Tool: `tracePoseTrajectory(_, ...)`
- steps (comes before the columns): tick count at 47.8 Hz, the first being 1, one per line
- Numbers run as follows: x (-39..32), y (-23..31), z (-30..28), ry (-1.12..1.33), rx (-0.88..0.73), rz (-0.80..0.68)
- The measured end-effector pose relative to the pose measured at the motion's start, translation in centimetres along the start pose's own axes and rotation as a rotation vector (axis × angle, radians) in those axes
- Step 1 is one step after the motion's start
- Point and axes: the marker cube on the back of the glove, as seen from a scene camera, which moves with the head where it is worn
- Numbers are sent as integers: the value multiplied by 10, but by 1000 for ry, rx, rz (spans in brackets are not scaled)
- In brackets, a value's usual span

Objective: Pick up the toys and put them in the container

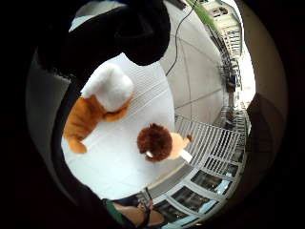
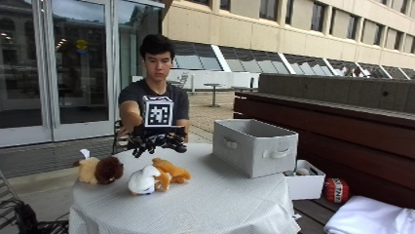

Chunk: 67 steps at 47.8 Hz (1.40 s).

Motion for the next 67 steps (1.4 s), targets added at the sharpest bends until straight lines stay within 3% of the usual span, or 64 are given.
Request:
tracePoseTrajectory(11,15,-3,58,-12,-148,69)
tracePoseTrajectory(26,25,-2,88,37,-223,140)
tracePoseTrajectory(38,22,-2,81,-32,-127,165)
tracePoseTrajectory(50,10,7,76,57,-21,139)
tracePoseTrajectory(57,4,12,67,38,-52,95)
tracePoseTrajectory(64,-6,24,6,7,-25,109)
tracePoseTrajectory(67,-15,26,-26,-3,57,173)
